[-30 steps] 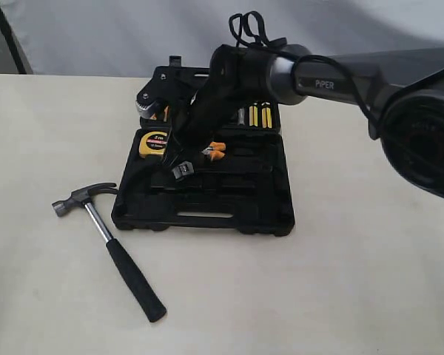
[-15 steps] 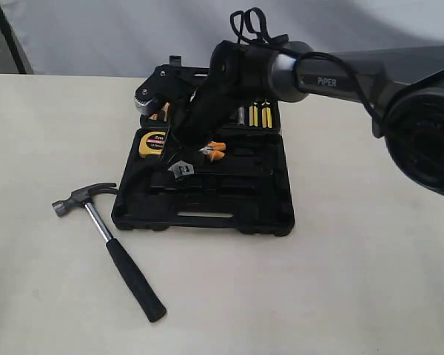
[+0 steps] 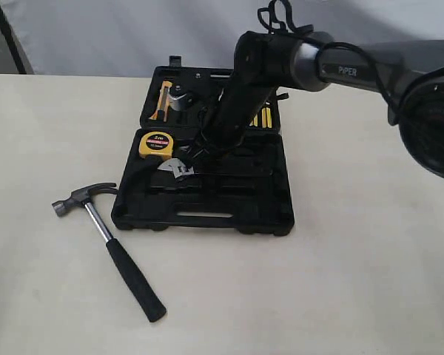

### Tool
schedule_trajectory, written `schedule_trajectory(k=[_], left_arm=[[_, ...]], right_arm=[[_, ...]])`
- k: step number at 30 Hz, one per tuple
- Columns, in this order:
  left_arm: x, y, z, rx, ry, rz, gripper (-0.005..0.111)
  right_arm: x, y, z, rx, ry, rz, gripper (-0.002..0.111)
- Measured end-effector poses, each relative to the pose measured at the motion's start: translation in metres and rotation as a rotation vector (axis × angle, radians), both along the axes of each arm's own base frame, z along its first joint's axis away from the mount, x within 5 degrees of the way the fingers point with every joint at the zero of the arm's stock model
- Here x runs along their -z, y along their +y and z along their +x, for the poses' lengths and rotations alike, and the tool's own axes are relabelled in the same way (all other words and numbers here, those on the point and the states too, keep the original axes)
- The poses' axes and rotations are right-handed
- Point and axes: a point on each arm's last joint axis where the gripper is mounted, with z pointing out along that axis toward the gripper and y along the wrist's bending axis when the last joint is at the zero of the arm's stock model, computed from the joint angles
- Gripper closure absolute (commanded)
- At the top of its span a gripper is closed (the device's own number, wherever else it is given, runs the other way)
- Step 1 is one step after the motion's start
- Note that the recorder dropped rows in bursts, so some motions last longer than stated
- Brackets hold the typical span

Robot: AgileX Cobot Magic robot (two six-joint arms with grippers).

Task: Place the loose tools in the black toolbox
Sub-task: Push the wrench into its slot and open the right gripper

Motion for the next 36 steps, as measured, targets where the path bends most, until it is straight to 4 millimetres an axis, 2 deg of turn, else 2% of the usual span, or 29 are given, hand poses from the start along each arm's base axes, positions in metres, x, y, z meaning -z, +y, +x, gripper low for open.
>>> schedule_trajectory(k=[6, 11, 12, 14, 18, 20, 33, 36], left_arm=[[0.000, 0.000, 0.000, 0.000, 0.000, 0.000, 0.105], [0.000, 0.000, 0.000, 0.000, 0.000, 0.000, 0.105], [0.000, 0.000, 0.000, 0.000, 0.000, 0.000, 0.105], [0.000, 0.000, 0.000, 0.000, 0.000, 0.000, 0.105], [0.000, 0.000, 0.000, 0.000, 0.000, 0.000, 0.105], [0.000, 0.000, 0.000, 0.000, 0.000, 0.000, 0.105], [0.000, 0.000, 0.000, 0.000, 0.000, 0.000, 0.105], [0.000, 0.000, 0.000, 0.000, 0.000, 0.000, 0.105]], right_arm=[[-0.005, -0.001, 0.000, 0.007, -0.010, -0.005, 0.109], [-0.033, -0.006, -0.004, 0.016, -0.053, -0.018, 0.109], [-0.034, -0.006, -0.004, 0.016, -0.052, -0.018, 0.109], [-0.030, -0.006, -0.004, 0.018, -0.035, -0.023, 0.109], [-0.008, -0.006, -0.005, 0.022, 0.030, -0.047, 0.109], [-0.004, -0.005, -0.005, 0.028, 0.045, -0.050, 0.109], [-0.001, -0.006, -0.004, 0.031, 0.063, -0.064, 0.109], [-0.005, -0.007, -0.003, 0.051, 0.053, -0.074, 0.109]])
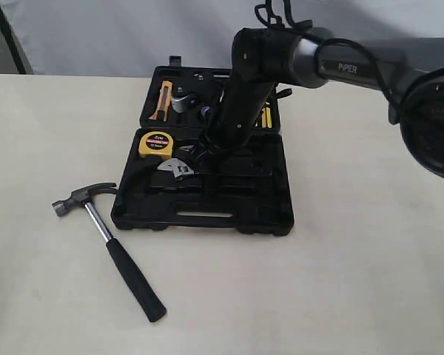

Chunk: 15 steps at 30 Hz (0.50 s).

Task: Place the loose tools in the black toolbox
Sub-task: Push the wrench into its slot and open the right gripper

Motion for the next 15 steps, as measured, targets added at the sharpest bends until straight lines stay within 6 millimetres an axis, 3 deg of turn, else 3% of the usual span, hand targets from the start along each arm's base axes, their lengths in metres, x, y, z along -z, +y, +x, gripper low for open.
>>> schedule_trajectory(k=[10, 15], left_arm=[[0.000, 0.000, 0.000, 0.000, 0.000, 0.000, 0.105], [0.000, 0.000, 0.000, 0.000, 0.000, 0.000, 0.105]], right_arm=[[-0.028, -0.005, -0.007, 0.013, -0.026, -0.018, 0.109], [-0.018, -0.005, -0.008, 0.026, 0.013, -0.031, 0.109]])
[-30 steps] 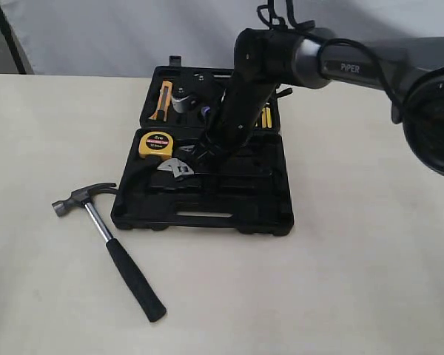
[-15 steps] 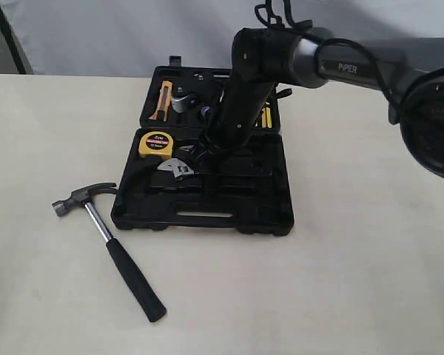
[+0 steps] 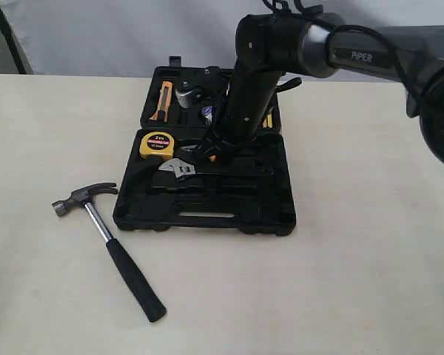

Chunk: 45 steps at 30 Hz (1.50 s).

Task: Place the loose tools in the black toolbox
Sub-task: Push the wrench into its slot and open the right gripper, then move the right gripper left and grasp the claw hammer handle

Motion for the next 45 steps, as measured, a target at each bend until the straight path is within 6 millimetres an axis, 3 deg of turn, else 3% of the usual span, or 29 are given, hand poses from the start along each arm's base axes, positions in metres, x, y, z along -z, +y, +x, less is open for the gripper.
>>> schedule_trajectory(k=[5, 21, 30, 40, 45], left_arm=[[0.000, 0.000, 0.000, 0.000, 0.000, 0.000, 0.105], [0.000, 0.000, 0.000, 0.000, 0.000, 0.000, 0.105], [0.000, 0.000, 0.000, 0.000, 0.000, 0.000, 0.105], [0.000, 0.000, 0.000, 0.000, 0.000, 0.000, 0.105], [0.000, 0.000, 0.000, 0.000, 0.000, 0.000, 0.105]], right_arm=[[0.015, 0.000, 0.000, 0.008, 0.049, -0.018, 0.109], [0.034, 0.001, 0.002, 0.013, 0.095, -0.031, 0.109], [0.034, 0.001, 0.003, 0.013, 0.095, -0.031, 0.109], [0.007, 0.000, 0.000, 0.027, 0.030, 0.007, 0.109], [-0.016, 0.013, -0.008, 0.031, 0.006, 0.086, 0.108]])
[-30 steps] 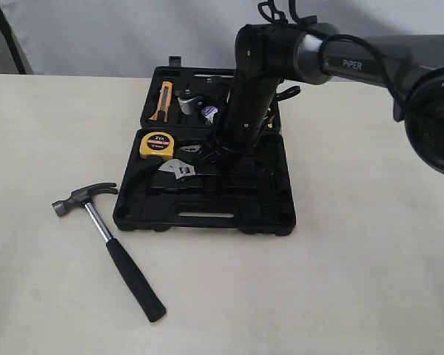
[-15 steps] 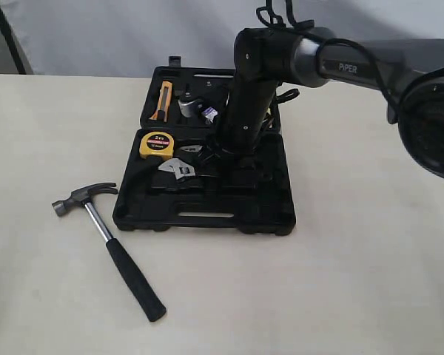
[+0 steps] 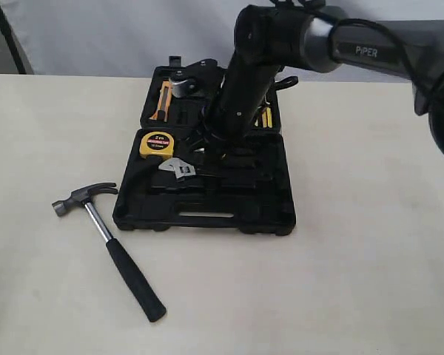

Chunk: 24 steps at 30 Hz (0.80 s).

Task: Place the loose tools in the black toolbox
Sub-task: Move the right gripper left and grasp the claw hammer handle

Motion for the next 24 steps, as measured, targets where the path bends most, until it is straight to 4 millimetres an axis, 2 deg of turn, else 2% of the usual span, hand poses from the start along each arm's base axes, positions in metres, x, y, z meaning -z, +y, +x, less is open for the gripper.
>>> schedule_trajectory(k=[5, 6, 11, 13, 19, 24], left_arm=[[0.000, 0.000, 0.000, 0.000, 0.000, 0.000, 0.105], [0.000, 0.000, 0.000, 0.000, 0.000, 0.000, 0.105], [0.000, 0.000, 0.000, 0.000, 0.000, 0.000, 0.105], [0.000, 0.000, 0.000, 0.000, 0.000, 0.000, 0.105], [0.000, 0.000, 0.000, 0.000, 0.000, 0.000, 0.105], [0.000, 0.000, 0.000, 0.000, 0.000, 0.000, 0.105]], right_arm=[[0.004, 0.034, -0.016, -0.063, -0.010, 0.019, 0.108], [0.004, 0.043, -0.020, -0.078, -0.018, 0.025, 0.105], [0.002, 0.085, -0.037, -0.123, -0.110, 0.073, 0.066], [0.002, 0.100, -0.045, -0.136, -0.139, 0.095, 0.056], [0.013, 0.135, -0.057, -0.190, -0.167, 0.119, 0.055], [0.022, 0.163, -0.056, -0.209, -0.173, 0.145, 0.055]])
